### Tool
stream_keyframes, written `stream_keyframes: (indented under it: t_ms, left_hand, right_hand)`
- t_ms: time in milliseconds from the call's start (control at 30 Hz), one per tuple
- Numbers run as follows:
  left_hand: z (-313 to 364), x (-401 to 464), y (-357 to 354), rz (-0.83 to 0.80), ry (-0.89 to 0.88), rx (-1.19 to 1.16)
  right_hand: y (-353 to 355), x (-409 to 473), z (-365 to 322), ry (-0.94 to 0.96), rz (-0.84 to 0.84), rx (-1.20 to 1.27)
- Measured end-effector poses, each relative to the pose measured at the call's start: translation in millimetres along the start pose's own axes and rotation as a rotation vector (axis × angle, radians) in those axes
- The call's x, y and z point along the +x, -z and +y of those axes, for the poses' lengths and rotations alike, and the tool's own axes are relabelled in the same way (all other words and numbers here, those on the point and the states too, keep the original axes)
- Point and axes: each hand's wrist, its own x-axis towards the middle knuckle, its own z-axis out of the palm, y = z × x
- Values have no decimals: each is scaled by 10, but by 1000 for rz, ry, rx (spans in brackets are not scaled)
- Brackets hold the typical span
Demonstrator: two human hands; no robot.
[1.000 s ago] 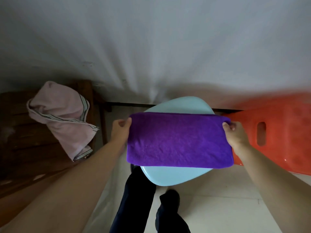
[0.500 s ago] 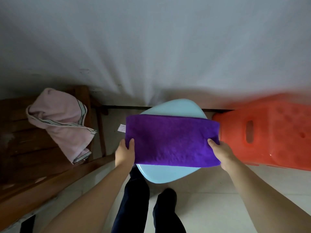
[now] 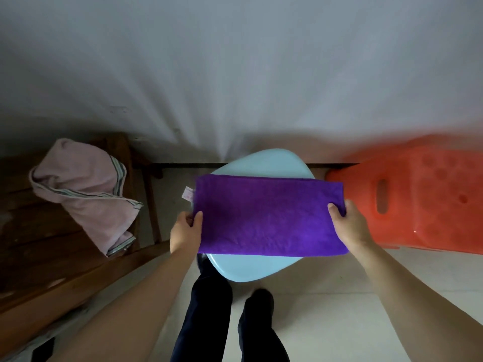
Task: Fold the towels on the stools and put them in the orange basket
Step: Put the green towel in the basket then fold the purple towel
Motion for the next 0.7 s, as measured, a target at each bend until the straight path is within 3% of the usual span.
stream_keyframes:
  t_ms: [67, 200, 267, 500, 700]
  left_hand:
    - [42, 112, 58, -53, 55, -99]
    - [151, 213, 196, -246, 301, -594]
    - [155, 249, 256, -303, 347, -673]
    - [124, 363, 315, -428, 395, -709]
    - [128, 345, 298, -423, 390, -594]
  right_hand:
    - [-19, -121, -266, 116, 5, 0]
    - [-346, -372, -857, 214, -116, 48]
    - [-653, -486, -1087, 241, -200, 48]
    - [-1701, -735, -1419, 228, -314, -125]
    - [-1731, -724, -1305, 294, -533, -62]
